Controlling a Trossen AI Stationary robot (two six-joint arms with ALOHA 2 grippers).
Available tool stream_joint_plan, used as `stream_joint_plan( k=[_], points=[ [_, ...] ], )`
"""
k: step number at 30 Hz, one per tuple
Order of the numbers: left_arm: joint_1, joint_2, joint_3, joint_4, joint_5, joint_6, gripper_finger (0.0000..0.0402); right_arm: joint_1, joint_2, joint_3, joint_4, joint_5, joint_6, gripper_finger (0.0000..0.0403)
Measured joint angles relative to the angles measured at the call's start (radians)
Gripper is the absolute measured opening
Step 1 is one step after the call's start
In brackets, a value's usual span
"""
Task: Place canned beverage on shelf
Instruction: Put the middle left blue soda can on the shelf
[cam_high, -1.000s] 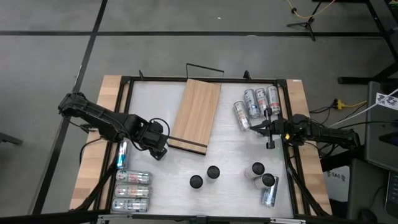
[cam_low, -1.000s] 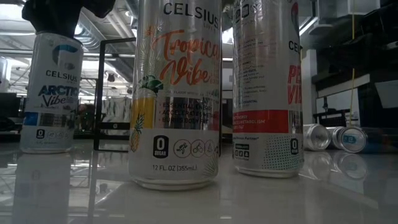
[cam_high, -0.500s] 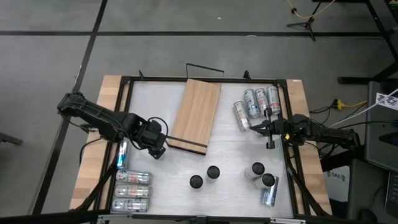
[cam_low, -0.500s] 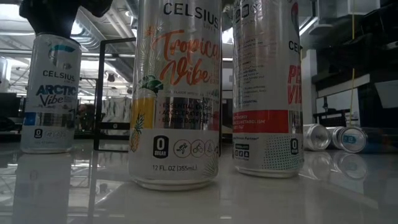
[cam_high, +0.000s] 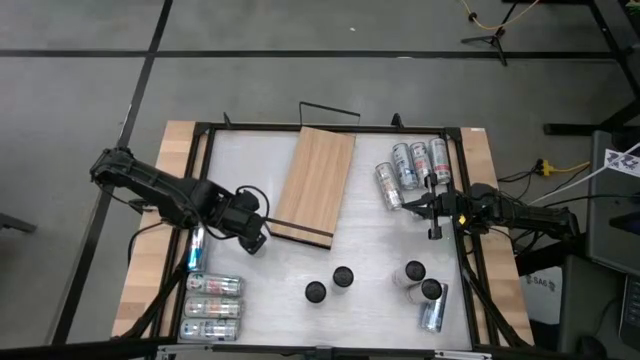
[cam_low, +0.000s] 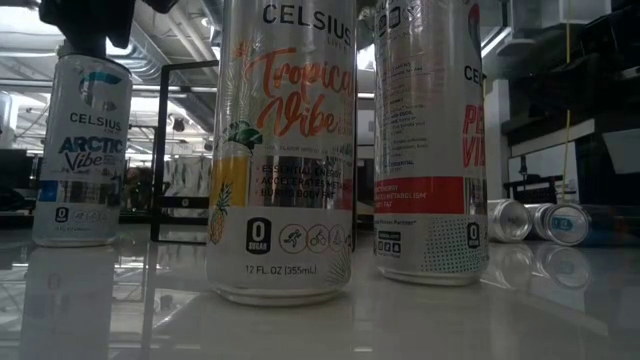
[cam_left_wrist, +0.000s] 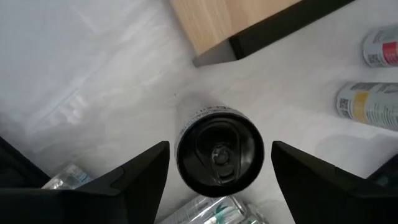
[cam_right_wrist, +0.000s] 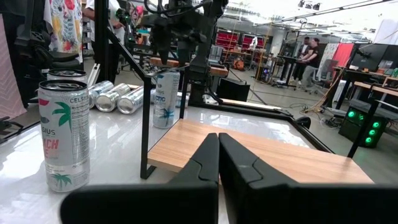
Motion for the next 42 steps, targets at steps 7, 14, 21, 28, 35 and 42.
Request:
stream_joint_plan(
  k=[7, 14, 21, 28, 35, 42],
  points=[
    [-0.024, 0.005, 0.0, 0.002, -0.055, 0.004, 0.0275, 0.0, 0.0, 0.0, 0.0, 0.0, 0.0, 0.0002],
    [-0.024, 0.017, 0.001, 0.011, -0.052, 0.004, 0.0275, 0.0, 0.0, 0.0, 0.0, 0.0, 0.0, 0.0002],
    [-0.026, 0.026, 0.001, 0.011, -0.049, 0.005, 0.0275, 0.0, 0.0, 0.0, 0.0, 0.0, 0.0, 0.0002],
    [-0.026, 0.025, -0.037, 0.022, -0.037, 0.003, 0.0275, 0.0, 0.0, 0.0, 0.0, 0.0, 0.0, 0.0002],
    [-0.026, 0.023, -0.095, 0.101, -0.002, 0.005, 0.0275, 0.0, 0.0, 0.0, 0.0, 0.0, 0.0, 0.0002],
    [-0.026, 0.022, -0.125, 0.107, -0.012, 0.005, 0.0275, 0.0, 0.0, 0.0, 0.0, 0.0, 0.0, 0.0002]
  ],
)
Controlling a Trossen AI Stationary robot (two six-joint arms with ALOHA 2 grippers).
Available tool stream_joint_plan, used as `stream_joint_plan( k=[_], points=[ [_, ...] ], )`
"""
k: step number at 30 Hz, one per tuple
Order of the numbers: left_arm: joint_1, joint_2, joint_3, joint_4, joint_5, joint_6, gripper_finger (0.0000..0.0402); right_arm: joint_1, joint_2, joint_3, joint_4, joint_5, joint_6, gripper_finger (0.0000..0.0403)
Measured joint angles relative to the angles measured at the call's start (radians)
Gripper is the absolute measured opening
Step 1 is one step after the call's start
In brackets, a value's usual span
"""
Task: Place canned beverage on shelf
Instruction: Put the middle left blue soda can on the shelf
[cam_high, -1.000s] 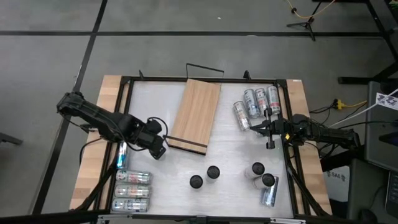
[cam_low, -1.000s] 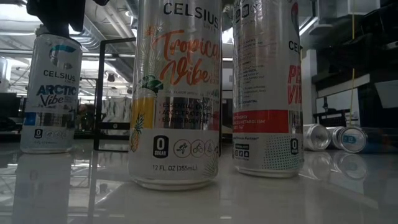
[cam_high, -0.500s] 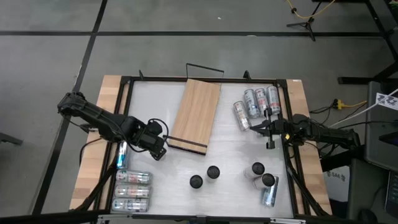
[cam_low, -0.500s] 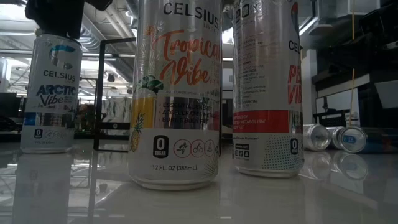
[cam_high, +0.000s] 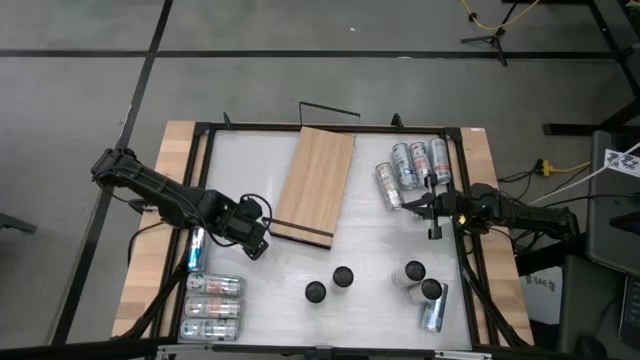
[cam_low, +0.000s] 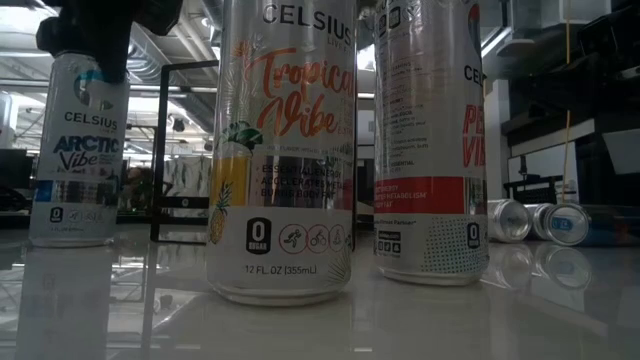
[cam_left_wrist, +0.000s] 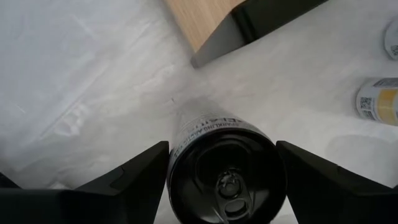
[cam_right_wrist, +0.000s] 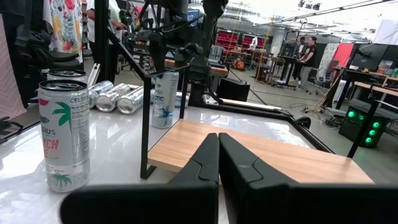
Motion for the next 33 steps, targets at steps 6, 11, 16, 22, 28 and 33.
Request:
stream_joint_plan(
  k=[6, 11, 16, 22, 28, 33],
  points=[
    [-0.005, 0.001, -0.002, 0.003, -0.009, 0.0, 0.0275, 0.0, 0.0, 0.0, 0.0, 0.0, 0.0, 0.0002],
    [-0.006, 0.002, -0.002, 0.002, -0.01, 0.0, 0.0272, 0.0, 0.0, 0.0, 0.0, 0.0, 0.0, 0.0002],
    [-0.006, 0.002, -0.002, 0.002, -0.01, 0.0, 0.0244, 0.0, 0.0, 0.0, 0.0, 0.0, 0.0, 0.0002],
    [-0.006, 0.002, -0.002, 0.002, -0.01, 0.0, 0.0236, 0.0, 0.0, 0.0, 0.0, 0.0, 0.0, 0.0002],
    [-0.005, -0.01, 0.009, -0.024, -0.002, 0.007, 0.0236, 0.0, 0.0, 0.0, 0.0, 0.0, 0.0, 0.0002],
    [0.009, -0.017, 0.092, -0.123, 0.009, 0.07, 0.0236, 0.0, 0.0, 0.0, 0.0, 0.0, 0.0, 0.0002]
  ],
)
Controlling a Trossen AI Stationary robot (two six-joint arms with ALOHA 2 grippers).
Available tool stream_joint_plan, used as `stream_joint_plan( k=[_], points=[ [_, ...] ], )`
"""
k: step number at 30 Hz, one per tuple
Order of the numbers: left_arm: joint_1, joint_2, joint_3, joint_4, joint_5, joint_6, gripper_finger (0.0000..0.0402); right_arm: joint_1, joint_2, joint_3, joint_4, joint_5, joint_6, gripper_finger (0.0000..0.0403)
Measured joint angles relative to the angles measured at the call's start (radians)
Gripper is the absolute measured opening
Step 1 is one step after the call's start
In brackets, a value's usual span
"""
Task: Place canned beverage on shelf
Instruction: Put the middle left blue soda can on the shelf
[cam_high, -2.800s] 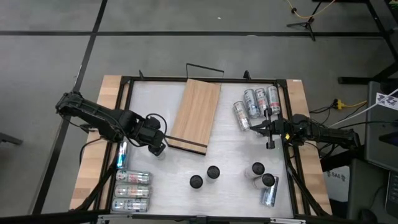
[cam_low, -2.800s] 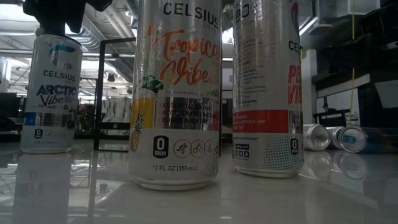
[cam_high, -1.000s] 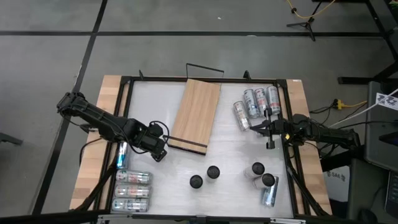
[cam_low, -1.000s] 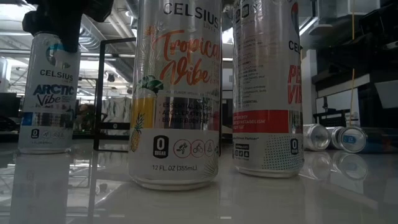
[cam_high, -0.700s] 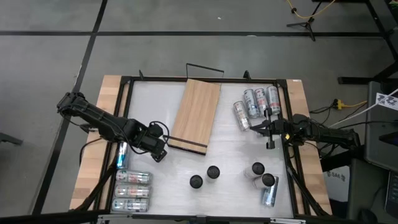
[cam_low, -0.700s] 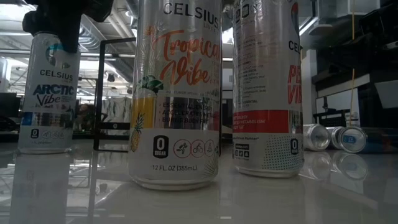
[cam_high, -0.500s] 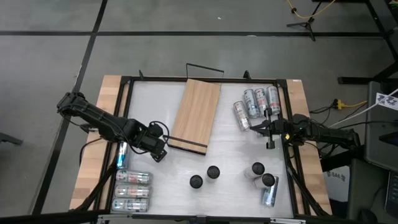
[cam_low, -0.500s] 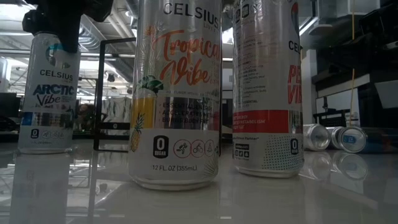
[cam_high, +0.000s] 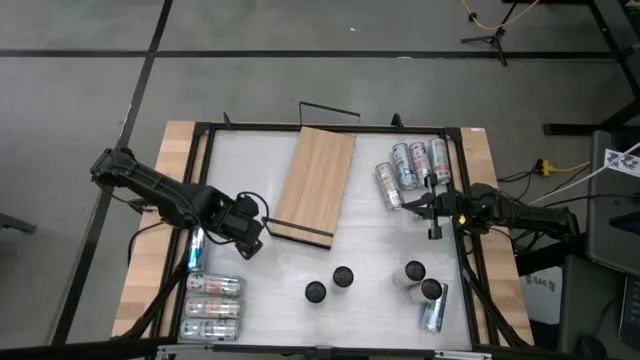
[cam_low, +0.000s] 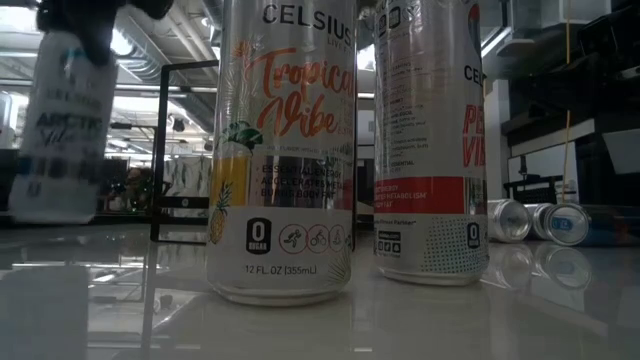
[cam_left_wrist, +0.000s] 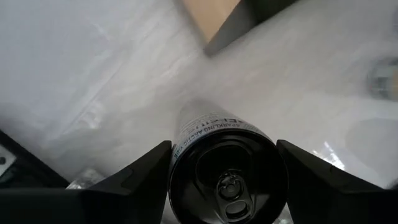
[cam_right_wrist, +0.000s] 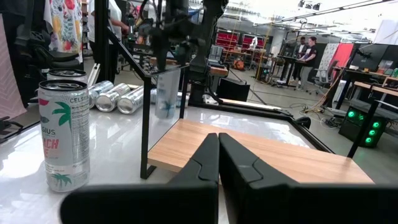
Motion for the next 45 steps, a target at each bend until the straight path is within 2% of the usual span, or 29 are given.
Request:
stream_joint_plan(
  k=[6, 12, 18, 24, 32, 45],
  points=[
    [0.068, 0.0, 0.111, -0.133, 0.018, 0.109, 0.0236, 0.0, 0.0, 0.0, 0.0, 0.0, 0.0, 0.0002],
    [0.17, -0.002, 0.21, -0.251, -0.016, 0.217, 0.0236, 0.0, 0.0, 0.0, 0.0, 0.0, 0.0, 0.0002],
    [0.29, -0.002, 0.282, -0.29, -0.066, 0.353, 0.0236, 0.0, 0.0, 0.0, 0.0, 0.0, 0.0, 0.0002],
    [0.413, 0.003, 0.32, -0.242, -0.076, 0.512, 0.0236, 0.0, 0.0, 0.0, 0.0, 0.0, 0.0, 0.0002],
    [0.495, 0.045, 0.323, -0.059, -0.002, 0.698, 0.0236, 0.0, 0.0, 0.0, 0.0, 0.0, 0.0, 0.0002],
    [0.466, 0.22, 0.323, -0.039, 0.18, 0.762, 0.0236, 0.0, 0.0, 0.0, 0.0, 0.0, 0.0, 0.0002]
  ],
)
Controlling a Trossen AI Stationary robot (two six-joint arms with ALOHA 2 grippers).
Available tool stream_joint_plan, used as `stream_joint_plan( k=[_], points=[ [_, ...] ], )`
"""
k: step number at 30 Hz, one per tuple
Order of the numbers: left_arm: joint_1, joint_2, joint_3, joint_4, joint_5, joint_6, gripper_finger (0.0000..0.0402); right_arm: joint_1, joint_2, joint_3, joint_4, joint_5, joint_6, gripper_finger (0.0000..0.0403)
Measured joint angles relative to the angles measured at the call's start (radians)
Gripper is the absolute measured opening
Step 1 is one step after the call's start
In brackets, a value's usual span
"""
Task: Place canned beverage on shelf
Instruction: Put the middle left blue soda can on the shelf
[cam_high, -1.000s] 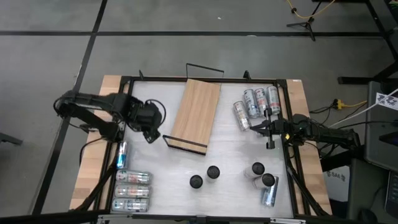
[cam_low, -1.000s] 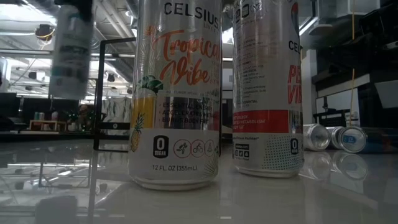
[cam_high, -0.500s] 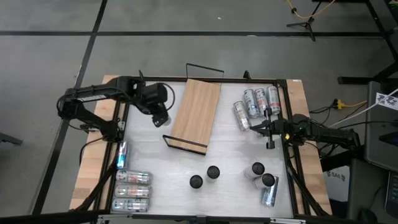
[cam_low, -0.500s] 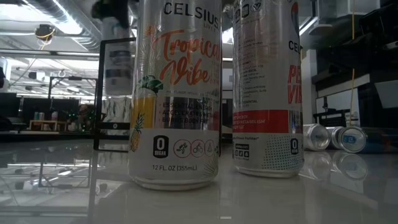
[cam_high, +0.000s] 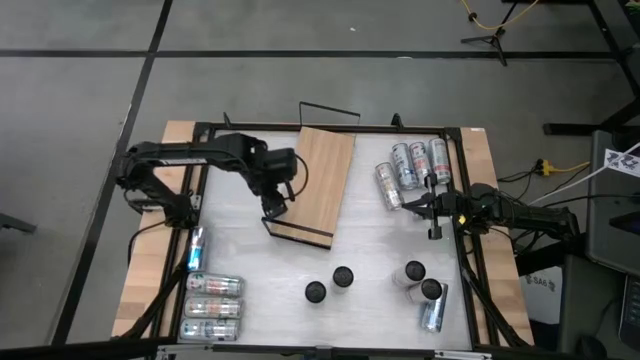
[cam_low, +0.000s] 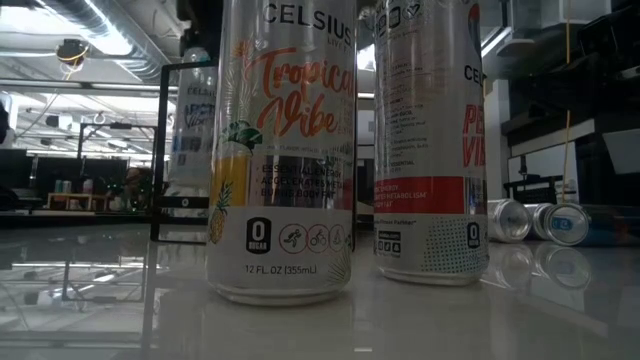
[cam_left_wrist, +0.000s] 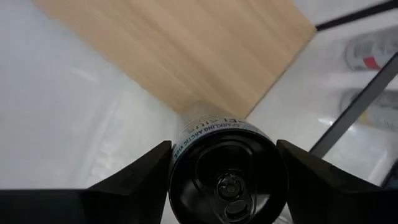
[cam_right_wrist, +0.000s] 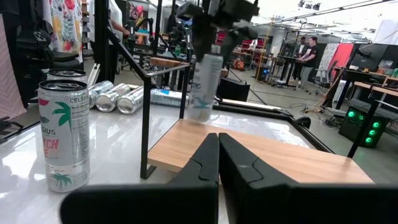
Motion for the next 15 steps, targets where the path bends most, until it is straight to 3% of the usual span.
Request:
stream_joint_plan(
  k=[15],
  points=[
    [-0.019, 0.016, 0.0, 0.071, 0.031, 0.0, 0.0242, 0.0, 0.0, 0.0, 0.0, 0.0, 0.0, 0.0002]
  ],
)
